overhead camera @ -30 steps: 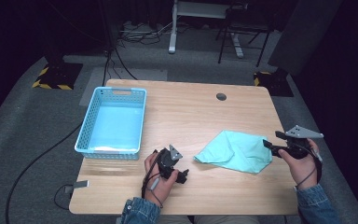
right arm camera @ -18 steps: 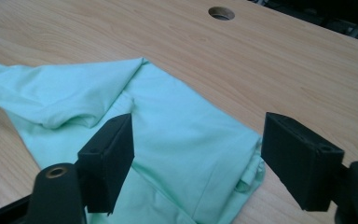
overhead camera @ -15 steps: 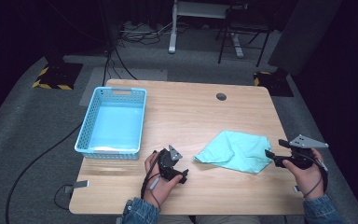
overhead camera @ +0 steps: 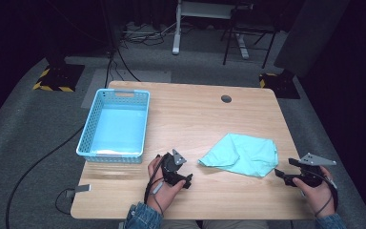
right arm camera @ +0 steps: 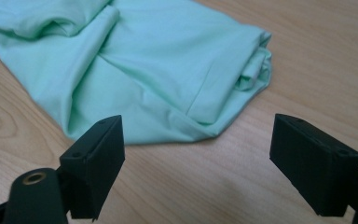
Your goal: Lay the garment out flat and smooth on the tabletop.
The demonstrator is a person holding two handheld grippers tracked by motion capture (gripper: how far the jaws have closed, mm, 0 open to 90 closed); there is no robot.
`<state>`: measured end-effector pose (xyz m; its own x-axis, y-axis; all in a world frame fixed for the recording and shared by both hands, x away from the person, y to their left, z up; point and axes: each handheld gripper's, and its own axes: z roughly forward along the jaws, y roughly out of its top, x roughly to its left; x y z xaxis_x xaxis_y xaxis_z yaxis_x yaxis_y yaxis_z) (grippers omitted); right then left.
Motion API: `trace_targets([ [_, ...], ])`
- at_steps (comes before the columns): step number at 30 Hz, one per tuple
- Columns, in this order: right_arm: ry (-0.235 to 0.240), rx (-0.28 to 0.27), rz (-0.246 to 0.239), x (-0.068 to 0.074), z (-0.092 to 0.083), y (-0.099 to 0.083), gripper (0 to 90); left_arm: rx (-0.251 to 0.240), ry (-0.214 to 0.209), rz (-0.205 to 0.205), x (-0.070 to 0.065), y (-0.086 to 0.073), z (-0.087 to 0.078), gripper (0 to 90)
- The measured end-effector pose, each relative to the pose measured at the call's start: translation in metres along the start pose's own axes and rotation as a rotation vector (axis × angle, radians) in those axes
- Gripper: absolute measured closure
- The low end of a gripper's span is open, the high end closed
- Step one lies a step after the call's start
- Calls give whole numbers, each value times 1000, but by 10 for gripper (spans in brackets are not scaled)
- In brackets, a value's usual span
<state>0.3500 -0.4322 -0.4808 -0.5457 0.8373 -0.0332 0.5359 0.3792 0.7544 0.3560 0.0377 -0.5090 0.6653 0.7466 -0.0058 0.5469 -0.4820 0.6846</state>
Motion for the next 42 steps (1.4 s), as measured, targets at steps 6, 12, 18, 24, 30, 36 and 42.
trace_targets([
  [6, 10, 27, 18, 0, 6, -13, 164, -3, 0, 3, 0, -1, -1, 17],
  [12, 22, 44, 21, 2, 14, -23, 85, -7, -3, 3, -1, -1, -1, 29],
  [18, 27, 48, 10, 3, 14, -23, 64, -7, -1, 9, -3, 0, -1, 29],
  [24, 26, 46, 12, 4, 14, -23, 66, -8, 0, 24, -5, 1, -1, 58],
  [30, 26, 46, 13, 4, 14, -23, 66, -25, -1, 22, -9, 7, -7, 65],
  [36, 26, 45, 12, 4, 14, -24, 66, -50, -24, 33, -16, 22, -15, 67],
  [42, 26, 45, 13, 4, 14, -24, 66, -55, -45, 50, -23, 36, -17, 75],
])
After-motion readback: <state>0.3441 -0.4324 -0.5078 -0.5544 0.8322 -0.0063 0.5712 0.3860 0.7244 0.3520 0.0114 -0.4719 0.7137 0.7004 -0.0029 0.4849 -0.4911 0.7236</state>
